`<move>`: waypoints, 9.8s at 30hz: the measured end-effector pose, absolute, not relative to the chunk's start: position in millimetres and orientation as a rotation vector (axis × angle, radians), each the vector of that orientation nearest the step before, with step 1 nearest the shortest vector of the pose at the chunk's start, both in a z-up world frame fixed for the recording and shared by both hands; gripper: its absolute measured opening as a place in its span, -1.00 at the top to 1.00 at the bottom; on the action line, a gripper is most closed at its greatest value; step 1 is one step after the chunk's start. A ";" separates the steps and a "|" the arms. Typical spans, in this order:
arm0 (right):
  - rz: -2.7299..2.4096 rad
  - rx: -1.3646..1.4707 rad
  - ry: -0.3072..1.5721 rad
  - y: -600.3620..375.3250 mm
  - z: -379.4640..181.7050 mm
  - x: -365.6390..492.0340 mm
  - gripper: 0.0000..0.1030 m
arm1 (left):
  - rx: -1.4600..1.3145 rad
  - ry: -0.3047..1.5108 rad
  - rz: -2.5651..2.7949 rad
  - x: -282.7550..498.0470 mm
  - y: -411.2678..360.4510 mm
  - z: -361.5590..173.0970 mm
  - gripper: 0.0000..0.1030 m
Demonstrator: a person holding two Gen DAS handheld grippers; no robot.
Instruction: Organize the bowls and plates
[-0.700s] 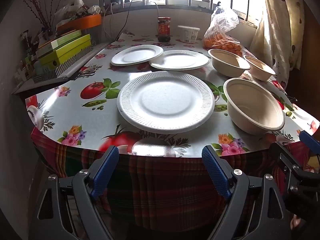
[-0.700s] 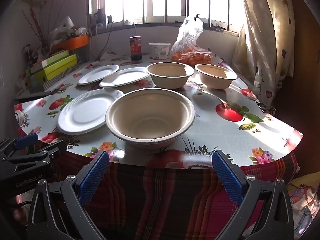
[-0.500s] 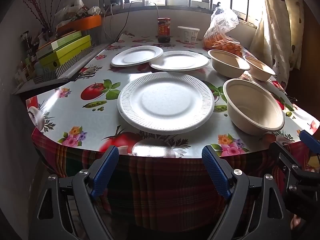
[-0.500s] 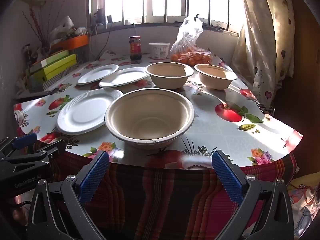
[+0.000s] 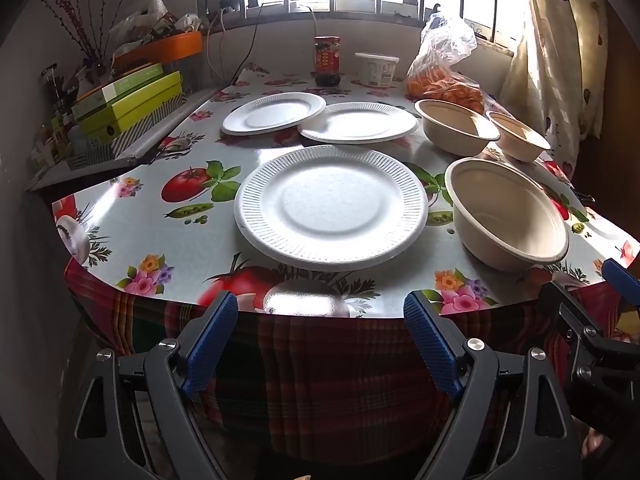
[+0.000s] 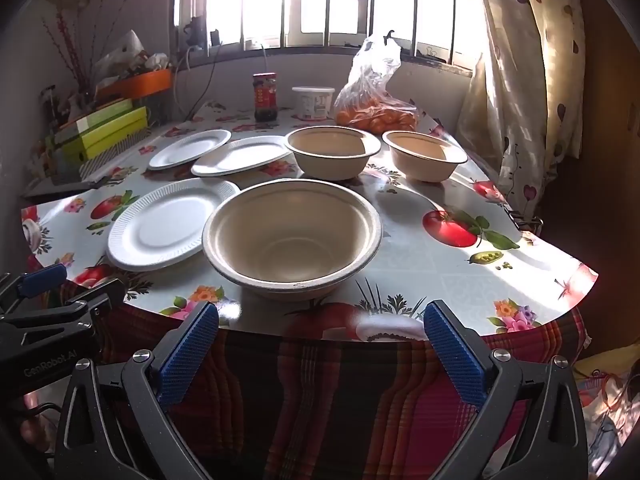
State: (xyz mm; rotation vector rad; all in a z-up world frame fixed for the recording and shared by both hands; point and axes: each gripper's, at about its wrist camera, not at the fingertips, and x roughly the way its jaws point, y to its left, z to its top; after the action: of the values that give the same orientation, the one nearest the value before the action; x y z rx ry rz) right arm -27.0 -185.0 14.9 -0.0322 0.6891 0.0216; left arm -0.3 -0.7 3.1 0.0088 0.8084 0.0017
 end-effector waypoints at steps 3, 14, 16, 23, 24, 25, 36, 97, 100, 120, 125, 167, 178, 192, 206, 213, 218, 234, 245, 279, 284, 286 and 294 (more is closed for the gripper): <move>0.020 -0.030 0.690 -185.5 14.9 -26.6 -1.00 | 0.015 0.812 0.002 0.8 -2.7 2.7 -0.66; 0.021 -0.029 0.691 -186.1 15.2 -26.3 -1.00 | 0.023 0.801 0.017 -0.2 -3.1 4.2 -0.66; 0.021 -0.028 0.691 -186.0 15.2 -26.4 -1.00 | 0.023 0.798 0.017 -0.6 -2.4 4.2 -0.66; 0.021 -0.029 0.690 -186.1 15.3 -26.2 -1.00 | 0.020 0.796 0.018 -0.9 -0.7 4.2 -0.66; 0.021 -0.029 0.691 -185.7 15.3 -26.3 -1.00 | 0.020 0.796 0.019 -1.1 -0.1 4.2 -0.66; 0.021 -0.028 0.691 -185.7 15.3 -26.2 -1.00 | 0.019 0.795 0.019 -1.1 0.3 4.2 -0.66; 0.020 -0.029 0.690 -185.7 15.3 -26.3 -1.00 | 0.023 0.793 0.023 -1.7 0.9 5.3 -0.66; -0.172 -0.068 0.759 -209.3 4.2 33.2 -1.00 | 0.001 0.812 0.087 29.4 39.1 0.7 -0.66; -0.033 -0.047 0.813 -201.9 12.1 22.5 -1.00 | -0.040 0.817 0.044 30.5 46.4 3.2 -0.66; 0.381 -0.039 0.795 -122.5 69.2 88.9 -1.00 | -0.221 0.819 -0.028 83.3 146.9 28.5 -0.66; 0.371 -0.078 0.867 -97.7 40.3 117.0 -0.91 | -0.294 0.915 -0.092 101.1 138.5 2.2 -0.66; 0.357 -0.064 1.080 -47.2 -9.0 211.5 0.36 | -0.353 0.977 -0.125 117.7 138.4 -13.0 -0.37; 0.428 -0.036 1.070 -9.3 -7.5 216.6 0.36 | -0.368 0.969 -0.076 122.2 156.4 -11.6 -0.37; 0.401 -0.043 1.050 -52.2 3.4 175.4 0.17 | -0.383 0.953 -0.078 100.4 179.4 -5.3 -0.37; 0.473 -0.028 1.081 -23.5 -7.8 166.5 0.18 | -0.403 0.974 -0.127 96.7 171.3 -6.9 -0.37; 0.487 -0.013 1.069 -7.2 -7.1 178.8 0.18 | -0.408 0.970 -0.124 109.3 172.9 -7.3 -0.37; 0.488 -0.023 1.063 4.2 -8.5 186.2 0.18 | -0.405 0.972 -0.133 120.6 171.7 -8.5 -0.37; 0.479 -0.090 0.949 -14.1 49.6 215.4 0.14 | -0.335 0.909 -0.068 145.2 191.7 32.8 -0.37; 0.614 -0.182 0.918 -44.6 87.4 282.6 -0.04 | -0.387 0.897 -0.043 198.8 197.4 50.0 -0.37; 0.748 -0.094 1.167 -47.8 27.3 434.0 0.33 | -0.519 1.080 0.052 290.1 176.5 -2.1 -0.20; 0.748 -0.097 1.173 -43.5 18.6 438.4 0.33 | -0.519 1.087 0.066 293.9 178.8 -6.5 -0.20; 0.738 -0.090 1.181 -44.3 15.6 442.3 0.33 | -0.515 1.095 0.076 296.2 179.0 -9.7 -0.20; 0.734 -0.088 1.209 -43.1 4.9 446.9 0.50 | -0.525 1.104 0.079 300.1 178.8 -15.7 -0.20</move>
State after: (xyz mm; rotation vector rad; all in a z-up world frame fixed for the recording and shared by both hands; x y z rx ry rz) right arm 446.9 -43.1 4.9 -0.0875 1.2094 0.7345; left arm 300.1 178.8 -15.7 -0.5251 1.1036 0.0792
